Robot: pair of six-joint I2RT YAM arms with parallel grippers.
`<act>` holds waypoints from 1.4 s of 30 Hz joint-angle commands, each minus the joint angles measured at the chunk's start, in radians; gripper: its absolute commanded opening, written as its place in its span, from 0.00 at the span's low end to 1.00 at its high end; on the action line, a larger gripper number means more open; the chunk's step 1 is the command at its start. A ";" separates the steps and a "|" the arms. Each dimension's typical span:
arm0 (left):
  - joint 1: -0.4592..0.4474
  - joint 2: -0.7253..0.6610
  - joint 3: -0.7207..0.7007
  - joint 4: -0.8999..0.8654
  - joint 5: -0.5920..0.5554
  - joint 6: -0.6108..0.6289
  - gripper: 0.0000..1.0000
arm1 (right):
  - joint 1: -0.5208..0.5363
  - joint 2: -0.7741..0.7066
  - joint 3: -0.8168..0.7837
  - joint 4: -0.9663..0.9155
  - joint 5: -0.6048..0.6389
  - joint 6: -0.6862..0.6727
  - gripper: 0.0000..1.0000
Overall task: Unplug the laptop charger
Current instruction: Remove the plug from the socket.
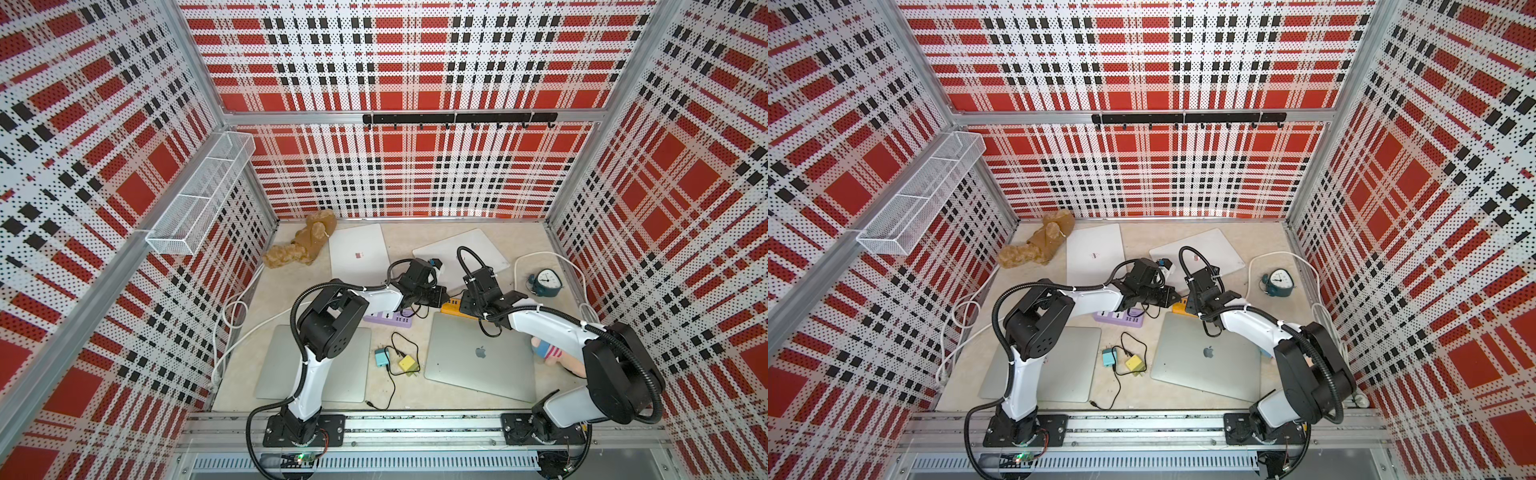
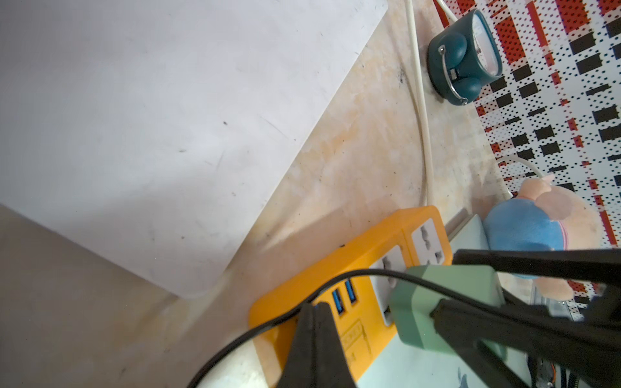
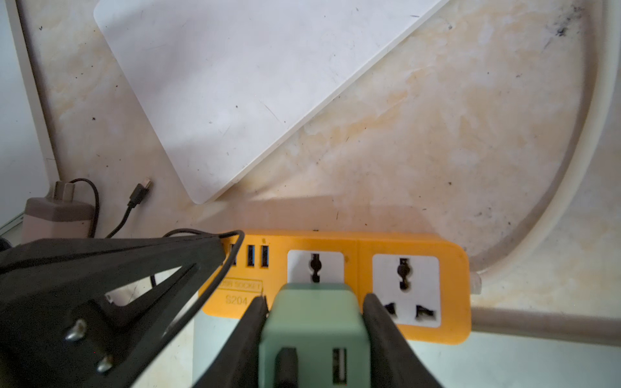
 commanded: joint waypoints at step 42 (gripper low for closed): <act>0.001 0.016 -0.054 -0.115 -0.032 0.004 0.00 | 0.049 0.116 0.173 -0.112 0.021 -0.018 0.26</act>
